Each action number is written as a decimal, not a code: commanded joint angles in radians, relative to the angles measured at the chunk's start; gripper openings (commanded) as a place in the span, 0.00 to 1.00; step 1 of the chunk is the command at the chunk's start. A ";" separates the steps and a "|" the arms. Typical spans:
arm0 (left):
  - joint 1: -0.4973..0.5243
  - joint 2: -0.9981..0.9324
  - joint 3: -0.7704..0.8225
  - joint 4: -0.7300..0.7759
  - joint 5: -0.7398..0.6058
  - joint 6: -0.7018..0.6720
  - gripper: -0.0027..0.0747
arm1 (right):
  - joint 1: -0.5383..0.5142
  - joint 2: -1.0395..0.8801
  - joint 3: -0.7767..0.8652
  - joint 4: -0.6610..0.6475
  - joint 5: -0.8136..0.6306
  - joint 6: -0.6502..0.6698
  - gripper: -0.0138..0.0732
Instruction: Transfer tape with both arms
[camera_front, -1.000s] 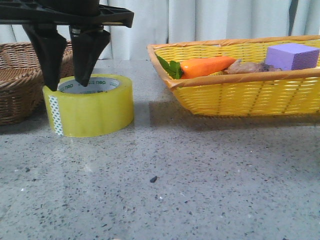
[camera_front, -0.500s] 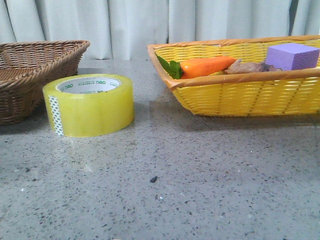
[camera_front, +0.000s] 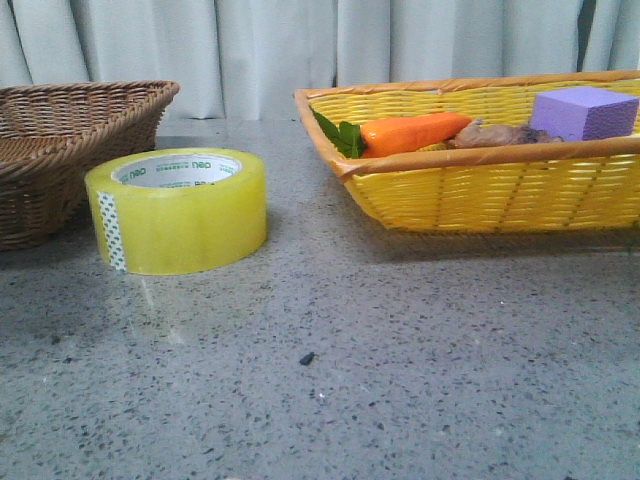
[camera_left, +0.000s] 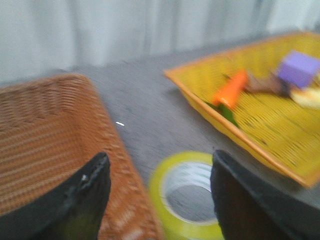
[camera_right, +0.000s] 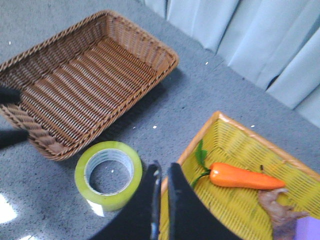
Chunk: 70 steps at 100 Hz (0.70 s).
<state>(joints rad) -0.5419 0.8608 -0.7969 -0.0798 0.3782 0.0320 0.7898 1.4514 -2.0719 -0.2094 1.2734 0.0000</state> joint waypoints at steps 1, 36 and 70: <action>-0.075 0.098 -0.125 -0.005 0.078 0.019 0.56 | -0.004 -0.062 -0.028 -0.052 0.006 0.006 0.07; -0.199 0.502 -0.421 -0.007 0.347 0.019 0.56 | -0.004 -0.133 -0.028 -0.085 0.028 0.006 0.07; -0.195 0.674 -0.500 0.027 0.457 0.019 0.56 | -0.004 -0.141 -0.026 -0.085 0.033 0.006 0.07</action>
<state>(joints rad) -0.7332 1.5520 -1.2620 -0.0668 0.8575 0.0518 0.7898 1.3370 -2.0726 -0.2638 1.2816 0.0058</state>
